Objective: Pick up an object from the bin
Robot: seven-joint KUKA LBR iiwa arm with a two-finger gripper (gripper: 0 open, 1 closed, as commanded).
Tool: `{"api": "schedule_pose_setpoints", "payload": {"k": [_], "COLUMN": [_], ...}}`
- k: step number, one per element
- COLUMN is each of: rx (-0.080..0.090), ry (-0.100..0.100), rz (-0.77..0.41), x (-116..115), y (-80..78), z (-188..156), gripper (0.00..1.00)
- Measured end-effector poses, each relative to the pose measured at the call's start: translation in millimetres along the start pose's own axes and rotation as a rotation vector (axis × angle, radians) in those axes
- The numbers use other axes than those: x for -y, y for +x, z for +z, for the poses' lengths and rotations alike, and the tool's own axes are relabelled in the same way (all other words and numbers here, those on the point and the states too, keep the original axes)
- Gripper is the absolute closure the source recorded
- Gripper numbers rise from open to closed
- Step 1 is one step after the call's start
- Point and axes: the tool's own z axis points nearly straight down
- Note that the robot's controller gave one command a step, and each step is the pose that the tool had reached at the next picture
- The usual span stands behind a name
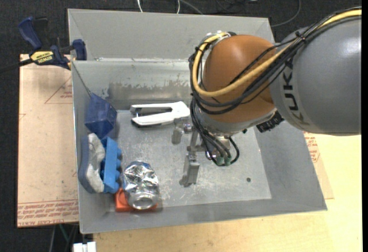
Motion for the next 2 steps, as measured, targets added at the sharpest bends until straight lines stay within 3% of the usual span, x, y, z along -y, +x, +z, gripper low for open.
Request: {"api": "schedule_pose_setpoints", "payload": {"k": [1,2], "rx": [0.0,-0.003], "ry": [0.0,-0.001], "rz": [0.0,-0.109], "x": [0,-60], "y": [0.0,-8.7], "z": [0,59], "gripper": [0.0,0.0]}}
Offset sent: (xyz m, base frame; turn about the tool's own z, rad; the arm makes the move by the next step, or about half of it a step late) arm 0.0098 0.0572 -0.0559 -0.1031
